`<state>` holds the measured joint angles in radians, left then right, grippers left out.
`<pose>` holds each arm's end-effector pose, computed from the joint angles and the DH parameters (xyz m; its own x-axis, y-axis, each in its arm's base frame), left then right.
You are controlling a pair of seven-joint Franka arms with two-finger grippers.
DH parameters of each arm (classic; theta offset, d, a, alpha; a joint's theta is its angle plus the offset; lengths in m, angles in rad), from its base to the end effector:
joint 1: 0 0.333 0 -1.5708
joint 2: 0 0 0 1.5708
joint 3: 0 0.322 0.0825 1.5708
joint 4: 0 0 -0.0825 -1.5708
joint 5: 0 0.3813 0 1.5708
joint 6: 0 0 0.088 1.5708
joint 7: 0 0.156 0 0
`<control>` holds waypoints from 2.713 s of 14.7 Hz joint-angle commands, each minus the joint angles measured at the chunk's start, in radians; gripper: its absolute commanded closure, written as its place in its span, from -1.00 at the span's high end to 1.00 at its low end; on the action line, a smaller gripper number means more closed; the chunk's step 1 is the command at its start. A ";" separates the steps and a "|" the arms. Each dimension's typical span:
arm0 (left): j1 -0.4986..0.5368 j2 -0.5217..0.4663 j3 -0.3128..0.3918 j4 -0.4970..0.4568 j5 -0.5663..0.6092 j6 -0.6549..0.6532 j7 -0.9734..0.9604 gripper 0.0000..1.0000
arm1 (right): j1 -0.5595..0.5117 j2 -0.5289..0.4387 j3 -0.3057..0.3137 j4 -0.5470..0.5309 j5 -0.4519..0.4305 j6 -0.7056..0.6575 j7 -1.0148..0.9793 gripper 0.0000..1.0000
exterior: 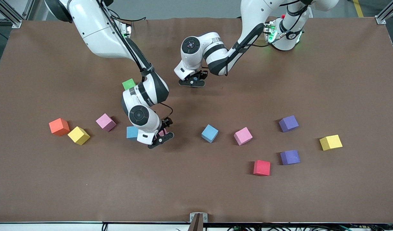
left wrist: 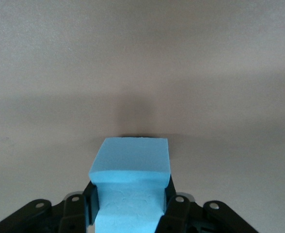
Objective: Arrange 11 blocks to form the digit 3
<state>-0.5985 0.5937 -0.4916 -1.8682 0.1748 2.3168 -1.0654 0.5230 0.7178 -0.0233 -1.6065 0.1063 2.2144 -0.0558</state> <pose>0.3034 -0.5501 0.1809 0.9836 -0.0862 -0.1582 -0.0844 -0.9963 0.0185 0.5918 0.3331 0.1561 0.8746 0.4728 -0.1074 0.4680 -0.8811 -0.0682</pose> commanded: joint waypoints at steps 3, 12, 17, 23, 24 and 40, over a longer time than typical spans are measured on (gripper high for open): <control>-0.012 0.018 0.005 0.021 0.023 -0.017 -0.053 -0.28 | 0.003 -0.004 -0.004 -0.018 -0.020 0.005 -0.004 0.98; -0.024 0.050 0.007 0.044 0.083 -0.017 -0.096 -0.28 | -0.015 -0.009 -0.006 -0.027 -0.014 -0.005 0.020 -0.35; -0.030 0.067 0.007 0.060 0.086 -0.019 -0.096 0.04 | -0.047 -0.105 -0.038 -0.015 -0.013 -0.100 0.286 -0.64; -0.012 0.032 0.005 0.067 0.084 -0.065 -0.096 1.00 | -0.107 -0.213 -0.043 -0.024 0.018 -0.177 0.634 -0.99; -0.011 0.006 0.004 0.075 0.083 -0.094 -0.097 1.00 | -0.112 -0.216 -0.043 -0.027 0.018 -0.183 0.646 -0.99; 0.247 0.208 0.103 0.547 0.046 -0.179 -0.341 1.00 | -0.139 -0.417 -0.043 -0.165 0.018 -0.380 0.953 -1.00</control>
<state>-0.3324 0.7398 -0.4012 -1.3886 0.2319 2.1043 -1.3403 0.3810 0.4273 -0.0747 -1.6296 0.1172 1.8141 0.8295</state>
